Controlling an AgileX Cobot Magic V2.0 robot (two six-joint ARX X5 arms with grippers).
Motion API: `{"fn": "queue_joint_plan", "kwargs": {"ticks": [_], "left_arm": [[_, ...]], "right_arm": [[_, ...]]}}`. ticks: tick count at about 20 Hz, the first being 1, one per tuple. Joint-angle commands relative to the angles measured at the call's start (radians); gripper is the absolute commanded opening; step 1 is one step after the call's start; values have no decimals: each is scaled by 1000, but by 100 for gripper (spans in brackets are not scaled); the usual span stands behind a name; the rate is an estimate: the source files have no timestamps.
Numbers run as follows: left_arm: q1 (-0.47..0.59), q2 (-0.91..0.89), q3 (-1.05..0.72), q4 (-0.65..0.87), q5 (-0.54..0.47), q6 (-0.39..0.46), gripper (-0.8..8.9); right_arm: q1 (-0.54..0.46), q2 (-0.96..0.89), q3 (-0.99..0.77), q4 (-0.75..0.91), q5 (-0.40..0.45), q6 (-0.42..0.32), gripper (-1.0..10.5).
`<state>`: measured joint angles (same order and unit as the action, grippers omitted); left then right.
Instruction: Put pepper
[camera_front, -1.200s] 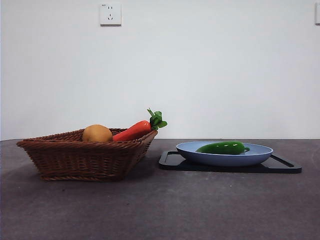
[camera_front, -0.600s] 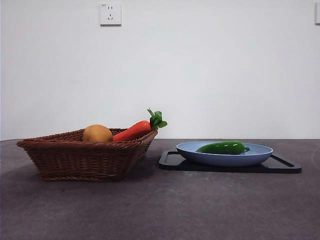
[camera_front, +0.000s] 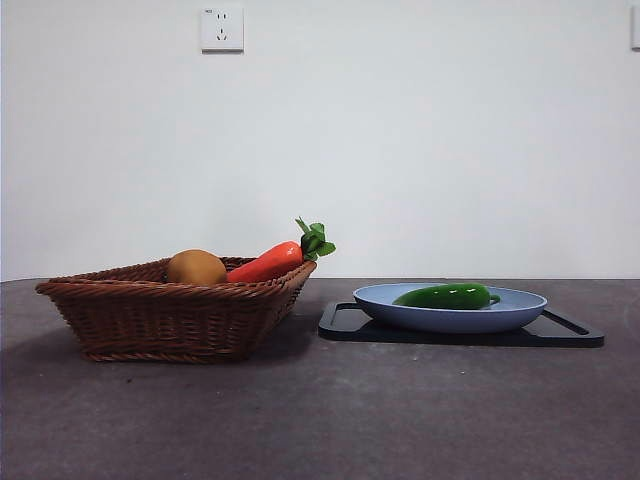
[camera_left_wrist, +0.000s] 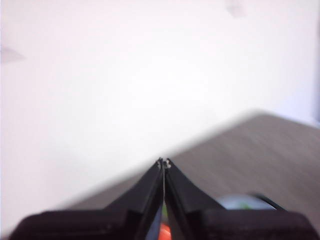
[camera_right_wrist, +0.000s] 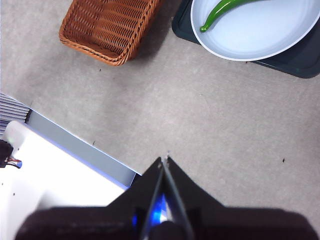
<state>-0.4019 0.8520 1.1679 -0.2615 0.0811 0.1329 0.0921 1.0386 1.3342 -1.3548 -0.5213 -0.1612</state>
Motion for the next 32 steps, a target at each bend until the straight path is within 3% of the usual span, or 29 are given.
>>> {"fn": "queue_joint_plan", "kwargs": {"ticks": [1, 4, 7, 15, 23, 30, 32], "left_arm": [[113, -114, -154, 161, -2, 25, 8], [239, -289, -387, 291, -23, 26, 8], [320, -412, -578, 306, -84, 24, 8], [389, -689, -1006, 312, -79, -89, 8], [391, -806, -1157, 305, -80, -158, 8], [392, -851, -1161, 75, -80, -159, 8], [393, -851, -1161, 80, -80, -159, 8]], "right_arm": [[1, 8, 19, -13, 0, 6, 11], [1, 8, 19, -13, 0, 6, 11], [1, 8, 19, -13, 0, 6, 11], [1, 8, 19, -13, 0, 6, 11], [1, 8, 19, -13, 0, 6, 11], [1, 8, 19, -13, 0, 6, 11], [1, 8, 19, -13, 0, 6, 11]]}}
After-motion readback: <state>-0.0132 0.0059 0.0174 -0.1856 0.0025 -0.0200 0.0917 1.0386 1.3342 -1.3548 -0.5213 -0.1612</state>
